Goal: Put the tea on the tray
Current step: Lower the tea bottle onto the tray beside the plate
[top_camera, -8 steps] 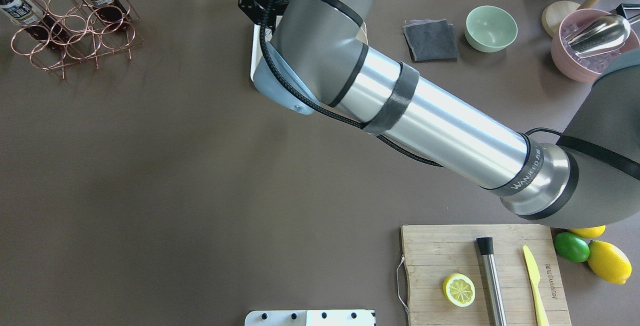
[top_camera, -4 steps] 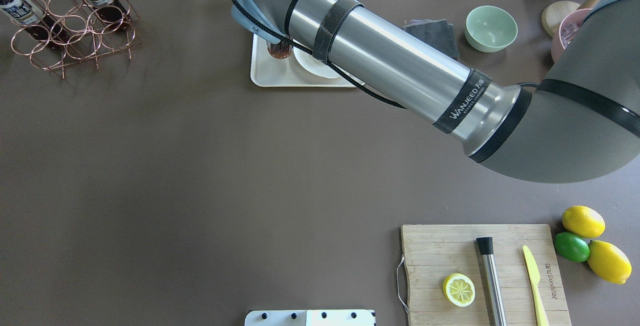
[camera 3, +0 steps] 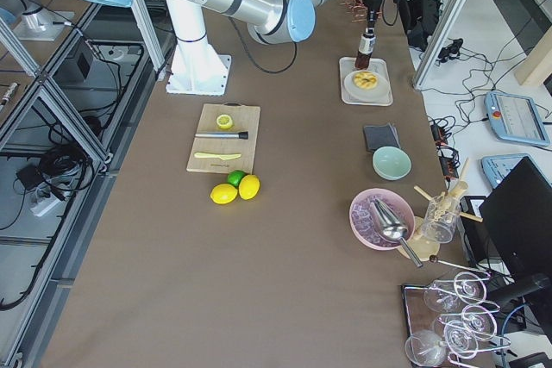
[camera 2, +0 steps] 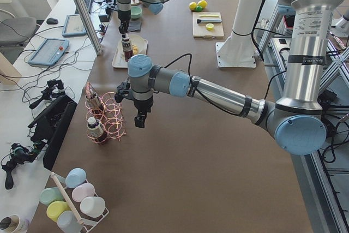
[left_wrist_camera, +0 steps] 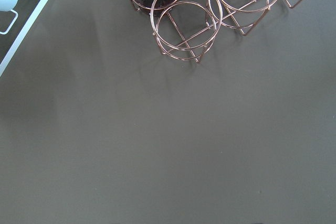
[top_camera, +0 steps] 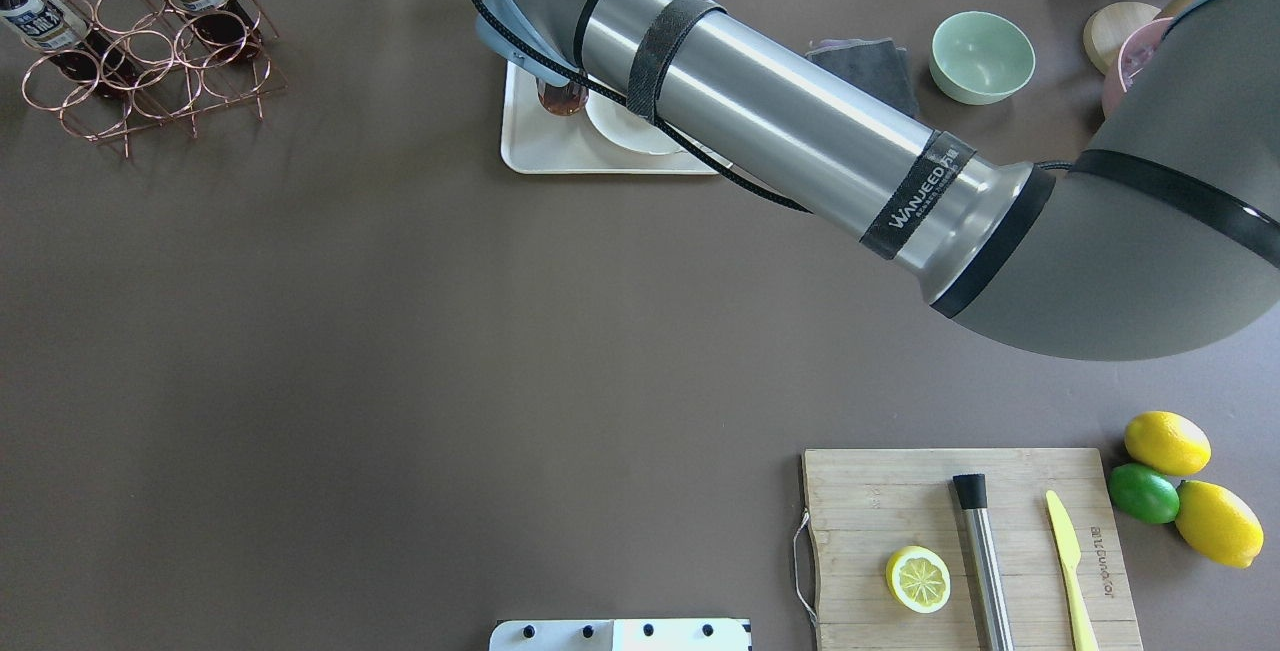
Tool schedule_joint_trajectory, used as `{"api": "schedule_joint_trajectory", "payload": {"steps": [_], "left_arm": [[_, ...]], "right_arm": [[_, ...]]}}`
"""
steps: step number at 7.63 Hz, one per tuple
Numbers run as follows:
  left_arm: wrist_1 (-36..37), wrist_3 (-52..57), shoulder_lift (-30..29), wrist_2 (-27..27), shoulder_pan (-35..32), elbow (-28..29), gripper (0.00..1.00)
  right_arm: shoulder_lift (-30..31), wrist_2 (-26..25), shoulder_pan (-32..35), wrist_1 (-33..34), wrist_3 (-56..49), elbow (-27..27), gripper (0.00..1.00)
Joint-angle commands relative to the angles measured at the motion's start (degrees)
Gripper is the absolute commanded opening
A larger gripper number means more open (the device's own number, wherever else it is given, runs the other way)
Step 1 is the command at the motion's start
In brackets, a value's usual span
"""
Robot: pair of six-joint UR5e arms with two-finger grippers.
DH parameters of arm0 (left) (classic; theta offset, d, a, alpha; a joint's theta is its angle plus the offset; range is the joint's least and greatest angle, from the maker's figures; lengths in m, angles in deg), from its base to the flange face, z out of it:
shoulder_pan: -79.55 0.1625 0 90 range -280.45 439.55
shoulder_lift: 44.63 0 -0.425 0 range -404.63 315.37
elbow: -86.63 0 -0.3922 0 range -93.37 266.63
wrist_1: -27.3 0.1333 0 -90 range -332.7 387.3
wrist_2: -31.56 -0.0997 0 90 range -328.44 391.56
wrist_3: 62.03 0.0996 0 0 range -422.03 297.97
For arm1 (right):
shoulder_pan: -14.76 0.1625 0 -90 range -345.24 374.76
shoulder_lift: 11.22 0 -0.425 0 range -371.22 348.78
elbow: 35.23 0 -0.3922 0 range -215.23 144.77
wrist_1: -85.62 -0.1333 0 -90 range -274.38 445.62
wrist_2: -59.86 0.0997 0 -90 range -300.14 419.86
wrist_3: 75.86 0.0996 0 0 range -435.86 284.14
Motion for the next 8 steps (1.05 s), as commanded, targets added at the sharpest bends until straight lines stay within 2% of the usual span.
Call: {"api": "schedule_joint_trajectory", "payload": {"steps": [1, 3, 4, 6, 7, 8], "left_arm": [[-0.04, 0.10, 0.08, -0.04, -0.17, -0.13, 0.87], [-0.04, 0.18, 0.17, -0.04, -0.17, -0.21, 0.87], [-0.04, 0.18, 0.17, -0.04, -0.17, -0.13, 0.87], [-0.05, 0.10, 0.08, 0.14, -0.17, -0.04, 0.87], [-0.04, 0.10, 0.08, 0.14, -0.17, -0.04, 0.87], [-0.04, 0.10, 0.08, 0.14, -0.17, 0.05, 0.87]], "right_arm": [[-1.06, 0.09, 0.16, -0.06, -0.01, 0.40, 0.00], [-1.06, -0.08, -0.18, -0.75, -0.01, 1.71, 0.00], [-1.06, -0.43, -0.45, -3.72, 0.95, 3.89, 0.00], [-1.59, -0.35, -0.36, -4.01, 1.57, 3.91, 0.00], [-1.76, -0.26, -0.36, -4.01, 1.57, 3.91, 0.93], [-1.85, -0.26, -0.36, -4.01, 1.49, 3.91, 1.00]]}}
